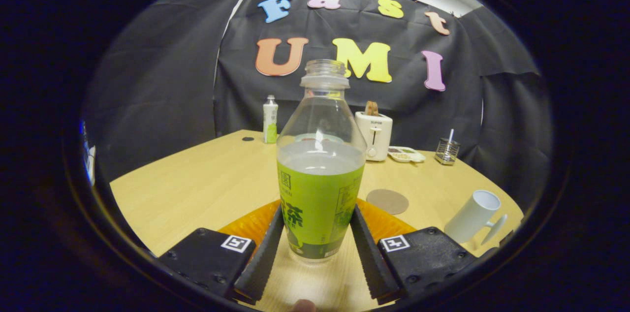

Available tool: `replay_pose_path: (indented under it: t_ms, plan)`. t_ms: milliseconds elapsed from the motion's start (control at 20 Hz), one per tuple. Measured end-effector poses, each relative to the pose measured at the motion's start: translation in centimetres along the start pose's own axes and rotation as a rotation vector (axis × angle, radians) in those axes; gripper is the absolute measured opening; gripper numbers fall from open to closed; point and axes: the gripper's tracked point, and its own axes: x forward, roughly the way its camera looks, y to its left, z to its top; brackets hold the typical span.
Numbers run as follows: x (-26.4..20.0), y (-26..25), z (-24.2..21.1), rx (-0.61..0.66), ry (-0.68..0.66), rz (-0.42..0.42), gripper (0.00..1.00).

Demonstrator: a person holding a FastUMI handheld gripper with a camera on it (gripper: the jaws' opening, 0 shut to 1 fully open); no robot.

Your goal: Take the bottle from table, then pour the juice into the cup, finally place the bottle on the coaster

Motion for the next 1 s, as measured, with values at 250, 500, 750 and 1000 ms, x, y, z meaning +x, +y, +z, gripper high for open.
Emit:
replay_pose_path:
  t_ms: [250, 500, 750, 1000]
  plan:
    - [-1.7, -0.3, 1.1, 0.103, 0.001, 0.023, 0.8]
    - [-2.7, 0.6, 1.5, 0.269, 0.0, 0.11, 0.8]
    - [-2.8, -1.5, 0.4, 0.444, 0.019, 0.141, 0.79]
    - [-3.0, -4.0, 0.8, 0.655, -0.008, 0.186, 0.79]
